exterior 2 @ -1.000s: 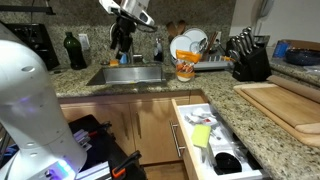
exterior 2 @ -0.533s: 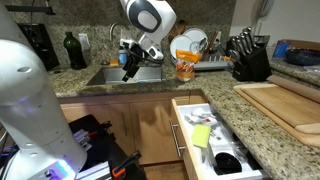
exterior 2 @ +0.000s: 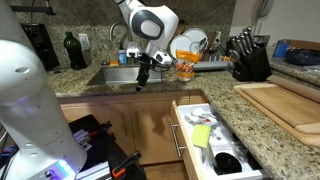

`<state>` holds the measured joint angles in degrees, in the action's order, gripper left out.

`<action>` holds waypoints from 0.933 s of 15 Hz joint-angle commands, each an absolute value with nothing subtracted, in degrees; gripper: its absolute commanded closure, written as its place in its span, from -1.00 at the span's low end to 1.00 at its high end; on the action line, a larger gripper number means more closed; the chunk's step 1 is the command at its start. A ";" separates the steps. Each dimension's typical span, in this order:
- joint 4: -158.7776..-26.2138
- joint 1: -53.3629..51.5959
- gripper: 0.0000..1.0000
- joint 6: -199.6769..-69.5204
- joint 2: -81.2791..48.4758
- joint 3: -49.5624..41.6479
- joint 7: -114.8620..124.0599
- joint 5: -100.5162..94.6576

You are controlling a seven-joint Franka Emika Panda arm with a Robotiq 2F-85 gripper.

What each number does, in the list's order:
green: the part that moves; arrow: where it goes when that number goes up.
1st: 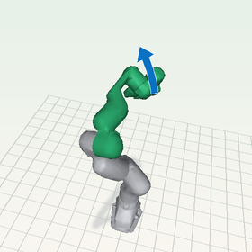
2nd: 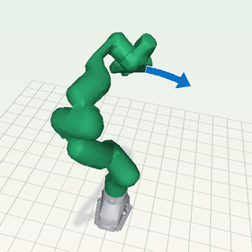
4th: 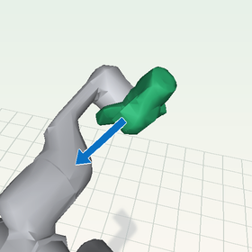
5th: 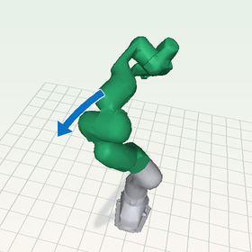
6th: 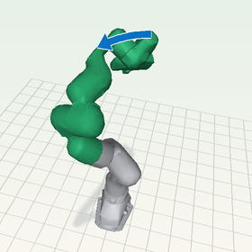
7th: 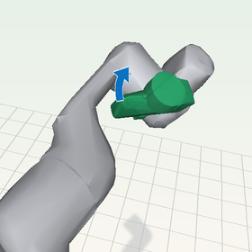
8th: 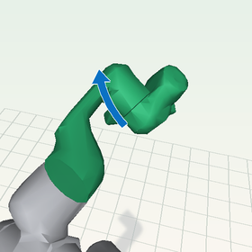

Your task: Close the drawer

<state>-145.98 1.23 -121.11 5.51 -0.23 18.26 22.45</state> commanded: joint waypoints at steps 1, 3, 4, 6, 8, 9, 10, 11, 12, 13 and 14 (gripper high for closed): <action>-149.93 3.42 -1.00 -133.15 4.08 -1.64 23.81 16.51; -151.75 4.08 -1.00 -137.96 3.96 -2.41 29.60 14.13; -151.31 4.27 -1.00 -134.29 3.87 -2.99 31.41 15.83; -150.35 3.73 -1.00 -133.09 3.51 -2.99 29.44 16.51; -150.26 3.76 -1.00 -132.56 3.52 -3.15 29.51 16.61; -150.22 3.71 -1.00 -132.56 3.52 -3.10 29.51 16.61; -150.06 4.18 -1.00 -134.52 1.13 -3.27 32.01 14.73; -150.14 4.66 -1.00 -135.66 -0.41 -3.54 34.17 12.93; -150.49 5.39 -1.00 -137.75 -2.37 -4.21 37.03 10.75; -150.55 5.70 -1.00 -138.53 -3.79 -4.91 38.97 9.40; -150.32 6.08 -1.00 -139.65 -5.47 -5.94 40.46 8.07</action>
<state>-150.56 4.27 -135.60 0.13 -4.22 36.68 11.64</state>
